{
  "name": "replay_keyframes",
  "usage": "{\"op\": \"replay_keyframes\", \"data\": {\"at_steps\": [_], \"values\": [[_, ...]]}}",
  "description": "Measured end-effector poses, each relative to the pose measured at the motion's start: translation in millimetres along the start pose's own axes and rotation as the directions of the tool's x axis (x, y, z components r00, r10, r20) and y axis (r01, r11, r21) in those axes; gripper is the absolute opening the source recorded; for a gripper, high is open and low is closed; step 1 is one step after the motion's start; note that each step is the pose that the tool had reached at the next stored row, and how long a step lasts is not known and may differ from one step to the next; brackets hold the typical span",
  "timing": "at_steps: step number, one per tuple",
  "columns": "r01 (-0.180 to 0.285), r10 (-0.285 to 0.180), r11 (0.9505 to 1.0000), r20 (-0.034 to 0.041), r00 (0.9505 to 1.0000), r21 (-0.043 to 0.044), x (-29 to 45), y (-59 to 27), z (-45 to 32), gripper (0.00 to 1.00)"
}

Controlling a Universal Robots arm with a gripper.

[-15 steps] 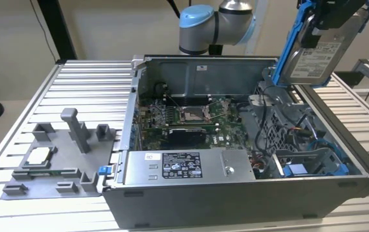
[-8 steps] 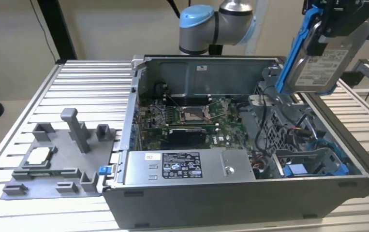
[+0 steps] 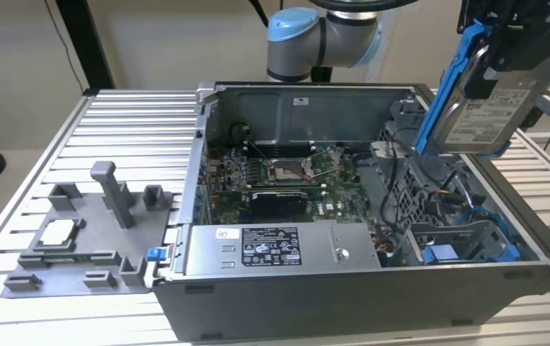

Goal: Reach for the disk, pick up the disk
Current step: 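Pick up the disk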

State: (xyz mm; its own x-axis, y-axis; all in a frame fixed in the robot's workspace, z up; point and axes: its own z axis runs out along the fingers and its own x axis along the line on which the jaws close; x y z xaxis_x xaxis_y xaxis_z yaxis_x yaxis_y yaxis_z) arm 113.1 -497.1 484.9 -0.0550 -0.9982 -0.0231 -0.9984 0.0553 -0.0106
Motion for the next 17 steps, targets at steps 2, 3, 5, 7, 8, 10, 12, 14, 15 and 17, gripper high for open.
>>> {"op": "replay_keyframes", "data": {"at_steps": [2, 3, 5, 7, 8, 10, 12, 14, 15, 17], "values": [[0.0, 0.0, 1.0, -0.0001, 1.0, -0.0001, 8.5, 1.4, 0.0, 0.0], [0.0, 0.0, 1.0, -0.0001, 1.0, 0.0, 12.6, 1.7, 0.0, 0.0], [0.0, 0.0, 1.0, 0.0, 1.0, 0.0, 21.9, 2.2, -0.1, 0.0], [0.0, 0.0, 1.0, -0.0001, 1.0, 0.0, 30.9, 3.0, -0.2, 0.0], [0.0, 0.0, 1.0, -0.0001, 1.0, 0.0, 35.5, 3.5, -0.2, 0.0], [0.0, 0.0, 1.0, -0.0001, 1.0, 0.0, 44.9, 4.5, -0.3, 0.0], [0.0, 0.0, 1.0, -0.0001, 1.0, 0.0, 56.3, 5.8, -0.3, 0.0], [0.0, 0.0, 1.0, -0.0002, 1.0, 0.0, 68.7, 7.4, -0.4, 0.0], [0.0, 0.0, 1.0, 0.0, 1.0, 0.0, 73.2, 8.1, -0.3, 0.0], [0.0, 0.0, 1.0, -0.0003, 1.0, -0.0001, 79.7, 10.6, -0.2, 0.0]]}}
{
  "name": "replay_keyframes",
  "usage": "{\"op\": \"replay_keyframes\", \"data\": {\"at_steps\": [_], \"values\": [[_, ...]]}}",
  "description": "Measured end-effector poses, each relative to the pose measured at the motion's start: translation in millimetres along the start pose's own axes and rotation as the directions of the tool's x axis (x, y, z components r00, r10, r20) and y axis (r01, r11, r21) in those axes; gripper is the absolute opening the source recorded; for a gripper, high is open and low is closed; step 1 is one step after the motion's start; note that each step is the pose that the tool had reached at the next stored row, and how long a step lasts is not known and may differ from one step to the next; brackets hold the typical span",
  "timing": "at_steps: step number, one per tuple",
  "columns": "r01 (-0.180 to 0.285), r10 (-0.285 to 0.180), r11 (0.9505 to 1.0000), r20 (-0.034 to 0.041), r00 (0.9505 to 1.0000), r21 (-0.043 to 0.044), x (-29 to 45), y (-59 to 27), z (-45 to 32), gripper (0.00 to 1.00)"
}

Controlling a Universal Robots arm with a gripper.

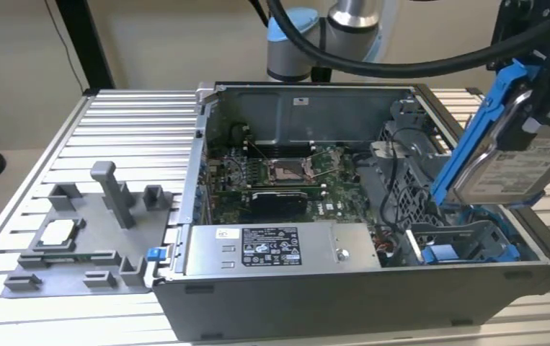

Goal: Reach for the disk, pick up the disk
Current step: 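Pick up the disk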

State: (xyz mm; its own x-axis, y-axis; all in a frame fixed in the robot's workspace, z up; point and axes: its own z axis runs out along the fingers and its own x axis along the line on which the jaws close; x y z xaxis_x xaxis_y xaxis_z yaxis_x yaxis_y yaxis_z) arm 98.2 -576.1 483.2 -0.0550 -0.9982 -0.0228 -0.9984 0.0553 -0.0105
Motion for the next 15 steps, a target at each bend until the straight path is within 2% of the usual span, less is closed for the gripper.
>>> {"op": "replay_keyframes", "data": {"at_steps": [3, 15], "values": [[0.0, 0.0, 1.0, 0.0003, 1.0, 0.0, 3.8, 4.4, 0.6, 0.0], [0.009, -0.009, 1.0, 0.0002, 1.0, -0.0006, 4.2, 4.4, 1.0, 0.0]]}}
